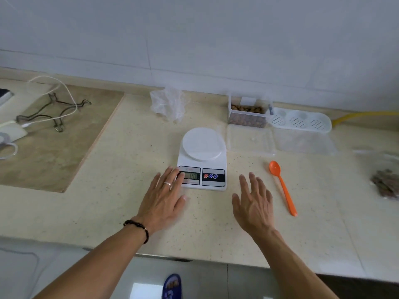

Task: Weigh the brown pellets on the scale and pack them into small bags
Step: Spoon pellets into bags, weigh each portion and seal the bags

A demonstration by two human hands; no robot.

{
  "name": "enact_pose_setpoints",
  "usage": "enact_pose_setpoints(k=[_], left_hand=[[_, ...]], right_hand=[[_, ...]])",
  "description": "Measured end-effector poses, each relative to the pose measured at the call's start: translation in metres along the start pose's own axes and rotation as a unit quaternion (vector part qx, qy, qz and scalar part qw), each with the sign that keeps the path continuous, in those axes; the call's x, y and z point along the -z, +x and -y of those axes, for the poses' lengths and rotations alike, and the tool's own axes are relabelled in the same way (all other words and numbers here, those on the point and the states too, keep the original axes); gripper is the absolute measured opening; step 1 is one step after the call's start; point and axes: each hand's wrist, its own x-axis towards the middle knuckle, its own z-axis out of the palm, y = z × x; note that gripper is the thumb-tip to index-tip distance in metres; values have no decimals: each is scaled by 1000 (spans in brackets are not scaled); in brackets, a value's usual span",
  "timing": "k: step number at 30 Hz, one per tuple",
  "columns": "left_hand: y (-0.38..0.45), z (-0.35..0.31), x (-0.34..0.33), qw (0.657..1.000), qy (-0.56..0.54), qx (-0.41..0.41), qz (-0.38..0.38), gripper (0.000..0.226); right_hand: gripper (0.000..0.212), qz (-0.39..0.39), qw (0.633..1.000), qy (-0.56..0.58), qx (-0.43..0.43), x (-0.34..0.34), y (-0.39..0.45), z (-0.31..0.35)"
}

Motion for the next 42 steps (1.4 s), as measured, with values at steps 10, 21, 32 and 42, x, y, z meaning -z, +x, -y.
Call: enact_pose_setpoints(k=[10,21,32,42], left_hand=[[93,-72,16,994,-34,-101,13,58],[145,-57,11,987,22,-141,70,61],[171,-6,34,994,-21,33,99,92],[197,2,32,988,-31,90,120,97]], right_hand=[[49,6,985,42,-169,33,11,-75],[33,-58,960,173,-212,43,58,-74],[9,39,929,351,-108,81,167,-11],[10,130,899,397,-131,61,228,15]])
